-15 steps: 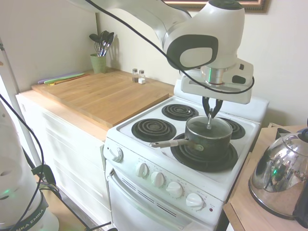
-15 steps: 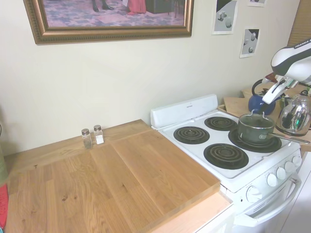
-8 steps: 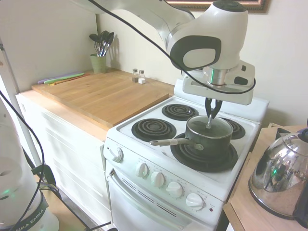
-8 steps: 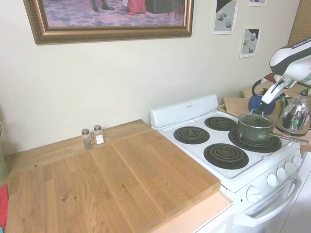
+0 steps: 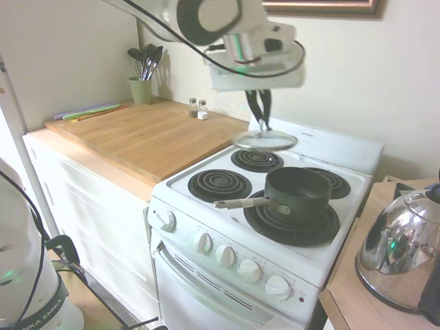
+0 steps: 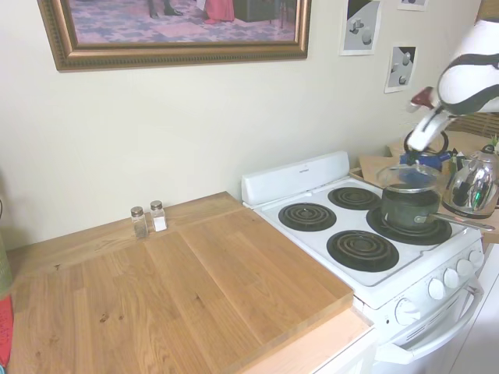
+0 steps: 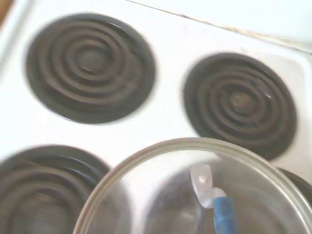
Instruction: Uncover the lid of the pot
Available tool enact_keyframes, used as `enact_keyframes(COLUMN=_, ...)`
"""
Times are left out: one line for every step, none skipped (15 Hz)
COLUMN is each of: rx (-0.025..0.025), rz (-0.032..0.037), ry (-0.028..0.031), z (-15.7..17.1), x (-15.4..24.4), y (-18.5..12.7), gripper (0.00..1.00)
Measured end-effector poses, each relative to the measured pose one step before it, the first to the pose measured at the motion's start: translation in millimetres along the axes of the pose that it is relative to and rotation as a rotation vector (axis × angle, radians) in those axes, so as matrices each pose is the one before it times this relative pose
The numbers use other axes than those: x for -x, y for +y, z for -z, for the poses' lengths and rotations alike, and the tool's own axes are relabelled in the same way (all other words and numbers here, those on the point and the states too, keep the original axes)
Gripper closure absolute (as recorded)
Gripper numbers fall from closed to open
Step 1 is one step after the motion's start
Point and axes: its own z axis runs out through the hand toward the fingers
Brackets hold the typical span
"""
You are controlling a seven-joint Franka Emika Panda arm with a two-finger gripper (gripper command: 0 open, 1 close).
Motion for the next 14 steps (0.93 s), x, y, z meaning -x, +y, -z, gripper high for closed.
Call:
enact_keyframes(rx=0.02816, rz=0.00321, ry=-0.00024, z=3.70, x=7.66, y=-31.80, gripper=1.00)
enact_keyframes(rx=0.02875, rz=0.00309, ry=-0.00268, z=2.80, x=6.17, y=-32.35, gripper=1.00)
enact_keyframes(rx=0.03003, rz=0.00183, ry=-0.00706, z=1.61, x=4.90, y=-31.70, gripper=1.00)
enact_keyframes(rx=0.02771, rz=0.00086, ry=-0.00838, z=0.17, x=3.20, y=-31.75, gripper=1.00)
enact_keyframes(rx=0.02378, rz=-0.00019, ry=-0.00737, z=-1.83, x=2.17, y=-30.55, gripper=1.00)
enact_keyframes(rx=0.02759, rz=-0.00624, ry=-0.00341, z=-2.96, x=1.48, y=-29.31, gripper=1.00)
enact_keyframes(rx=0.03889, rz=-0.00843, ry=0.00493, z=-5.62, x=3.40, y=-30.79, gripper=1.00)
enact_keyframes(rx=0.03685, rz=-0.00301, ry=0.00206, z=-7.21, x=4.44, y=-27.22, gripper=1.00)
enact_keyframes(rx=0.03089, rz=0.00806, ry=-0.00867, z=-8.46, x=5.41, y=-24.44, gripper=1.00)
enact_keyframes(rx=0.02363, rz=0.01101, ry=-0.01745, z=-8.49, x=4.79, y=-22.28, gripper=1.00)
enact_keyframes(rx=0.02099, rz=0.01028, ry=-0.01829, z=-7.43, x=4.59, y=-21.16, gripper=1.00)
enact_keyframes(rx=0.01777, rz=0.00607, ry=-0.00757, z=-5.37, x=3.31, y=-19.65, gripper=1.00)
enact_keyframes(rx=0.01933, rz=0.00484, ry=-0.00044, z=-3.91, x=3.19, y=-18.06, gripper=1.00)
enact_keyframes(rx=0.01536, rz=0.00711, ry=-0.00461, z=-2.87, x=4.93, y=-17.96, gripper=1.00)
